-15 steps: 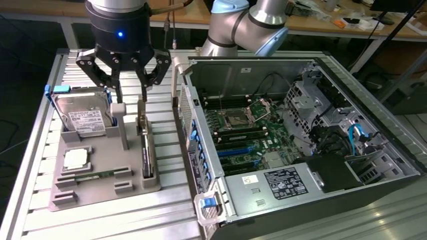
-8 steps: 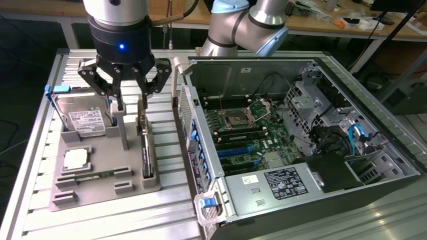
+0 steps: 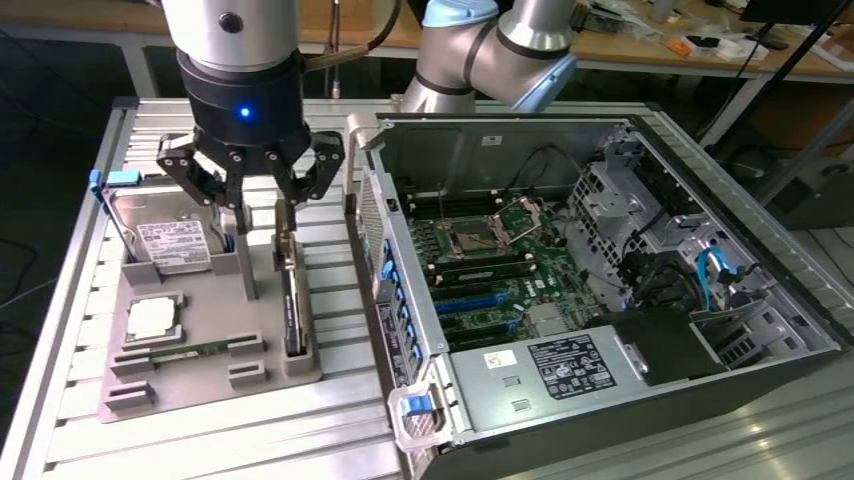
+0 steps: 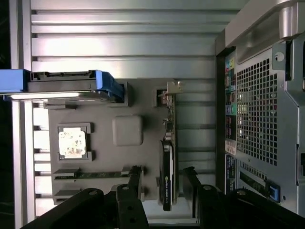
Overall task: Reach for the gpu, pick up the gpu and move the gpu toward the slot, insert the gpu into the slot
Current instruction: 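Pick up the gpu and move the gpu toward the slot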
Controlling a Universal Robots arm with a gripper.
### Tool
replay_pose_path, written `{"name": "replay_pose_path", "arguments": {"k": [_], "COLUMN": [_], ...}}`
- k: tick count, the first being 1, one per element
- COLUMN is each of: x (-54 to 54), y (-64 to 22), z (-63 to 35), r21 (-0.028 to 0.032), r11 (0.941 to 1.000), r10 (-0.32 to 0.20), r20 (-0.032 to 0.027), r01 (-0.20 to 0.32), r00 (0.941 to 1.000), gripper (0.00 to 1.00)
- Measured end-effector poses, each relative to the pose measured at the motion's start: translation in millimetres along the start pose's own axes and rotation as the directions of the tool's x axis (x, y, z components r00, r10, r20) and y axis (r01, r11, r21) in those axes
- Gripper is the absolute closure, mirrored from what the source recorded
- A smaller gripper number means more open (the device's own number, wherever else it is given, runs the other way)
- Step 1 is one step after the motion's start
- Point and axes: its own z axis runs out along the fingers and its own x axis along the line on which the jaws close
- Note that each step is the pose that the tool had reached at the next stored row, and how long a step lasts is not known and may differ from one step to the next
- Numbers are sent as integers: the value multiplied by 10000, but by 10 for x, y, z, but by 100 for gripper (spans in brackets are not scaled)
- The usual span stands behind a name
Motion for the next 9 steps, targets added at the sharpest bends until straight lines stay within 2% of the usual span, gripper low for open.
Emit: {"name": "replay_pose_path", "arguments": {"k": [5,9], "x": [-3,-62], "y": [-121,-172], "z": [24,54], "r21": [0,1], "r11": [10000,10000], "r10": [1,1], "r20": [0,-2], "r01": [-1,-1], "r00": [10000,10000], "gripper": [52,52]}}
